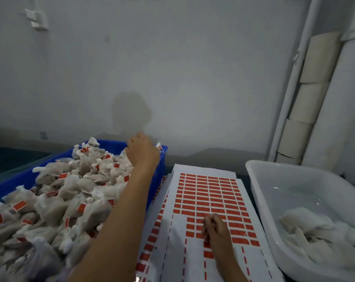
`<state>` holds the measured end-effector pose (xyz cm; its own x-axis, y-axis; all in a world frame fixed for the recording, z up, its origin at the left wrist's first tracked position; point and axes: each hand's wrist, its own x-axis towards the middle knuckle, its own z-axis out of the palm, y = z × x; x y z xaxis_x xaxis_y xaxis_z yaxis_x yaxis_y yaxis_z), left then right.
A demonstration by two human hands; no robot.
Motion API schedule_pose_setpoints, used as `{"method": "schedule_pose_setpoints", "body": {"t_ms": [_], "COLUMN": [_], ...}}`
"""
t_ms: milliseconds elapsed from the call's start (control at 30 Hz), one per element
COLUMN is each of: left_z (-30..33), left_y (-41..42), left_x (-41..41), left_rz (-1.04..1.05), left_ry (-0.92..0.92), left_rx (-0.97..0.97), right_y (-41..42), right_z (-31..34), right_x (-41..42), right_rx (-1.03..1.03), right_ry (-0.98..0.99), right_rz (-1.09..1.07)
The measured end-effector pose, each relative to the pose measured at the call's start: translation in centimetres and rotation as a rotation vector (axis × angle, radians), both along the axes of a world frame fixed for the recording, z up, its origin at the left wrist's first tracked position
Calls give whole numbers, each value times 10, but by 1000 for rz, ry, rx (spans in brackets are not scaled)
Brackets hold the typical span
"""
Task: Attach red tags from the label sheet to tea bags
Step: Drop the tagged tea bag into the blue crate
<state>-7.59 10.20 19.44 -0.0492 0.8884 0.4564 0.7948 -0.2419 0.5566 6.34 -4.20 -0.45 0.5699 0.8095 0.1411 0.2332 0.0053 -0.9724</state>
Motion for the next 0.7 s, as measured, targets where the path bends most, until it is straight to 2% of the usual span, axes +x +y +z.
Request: {"method": "schedule_pose_setpoints", "body": {"t_ms": [100, 233, 300, 400, 700], "left_z": [-20, -102, -146, -187, -205], "left_y": [-42, -68, -70, -75, -74], "left_x": [32, 56, 59, 59, 63], "left_rz": [-221, -406, -405, -385, -397], "left_ry": [-136, -13, 46, 7, 42], "left_rx": [95, -47, -148, -273, -221], "right_y": [-2, -3, -3, -4, -4], "right_z": [-1, -2, -1, 0, 15], "right_x": [0, 2, 2, 2, 5], "right_rx": [14, 27, 53, 74, -10], "right_ry": [14, 11, 27, 43, 1], "right_rz": [-16, -49, -39, -30, -69]}}
